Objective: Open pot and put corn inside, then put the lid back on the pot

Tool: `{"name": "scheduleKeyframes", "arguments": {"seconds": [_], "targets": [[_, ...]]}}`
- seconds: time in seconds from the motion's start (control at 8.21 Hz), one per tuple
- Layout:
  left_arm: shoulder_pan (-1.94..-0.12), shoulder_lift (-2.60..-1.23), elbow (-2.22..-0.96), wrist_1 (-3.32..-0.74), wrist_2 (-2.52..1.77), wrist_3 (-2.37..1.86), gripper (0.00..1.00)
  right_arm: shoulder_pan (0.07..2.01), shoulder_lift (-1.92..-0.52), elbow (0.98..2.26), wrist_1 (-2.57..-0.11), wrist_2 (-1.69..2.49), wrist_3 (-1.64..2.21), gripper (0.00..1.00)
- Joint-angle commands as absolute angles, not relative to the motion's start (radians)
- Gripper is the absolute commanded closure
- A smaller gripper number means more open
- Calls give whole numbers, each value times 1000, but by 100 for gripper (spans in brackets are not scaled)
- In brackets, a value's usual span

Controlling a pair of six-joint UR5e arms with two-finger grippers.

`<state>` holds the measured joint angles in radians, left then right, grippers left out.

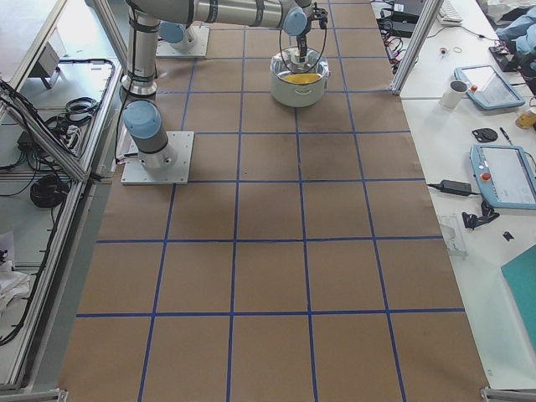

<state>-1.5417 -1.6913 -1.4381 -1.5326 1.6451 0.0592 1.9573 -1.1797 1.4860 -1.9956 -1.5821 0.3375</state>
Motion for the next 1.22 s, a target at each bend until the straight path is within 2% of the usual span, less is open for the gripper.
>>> {"name": "scheduleKeyframes", "arguments": {"seconds": [0.0, 0.24, 0.37, 0.49, 0.61, 0.73, 0.85, 1.1], "targets": [[-1542, -1692, -1439, -1531, 1644, 58, 0, 1957, -1180, 1497, -2005, -1583, 337, 95], [-1537, -1700, -1436, -1539, 1635, 58, 0, 1956, -1181, 1506, -2011, -1583, 341, 92], [-1537, -1700, -1436, -1539, 1637, 58, 0, 1957, -1183, 1508, -2011, -1583, 341, 85], [-1537, -1700, -1437, -1539, 1637, 55, 0, 1957, -1183, 1508, -2011, -1585, 342, 67], [-1537, -1701, -1437, -1542, 1637, 55, 0, 1956, -1181, 1509, -2011, -1585, 344, 43], [-1537, -1701, -1437, -1543, 1635, 55, 0, 1956, -1181, 1509, -2011, -1589, 344, 32], [-1537, -1698, -1437, -1543, 1590, 54, 0, 1956, -1181, 1509, -2013, -1588, 345, 0], [-1542, -1678, -1439, -1545, 1536, 57, 0, 1954, -1193, 1506, -2010, -1585, 344, 0]]}}
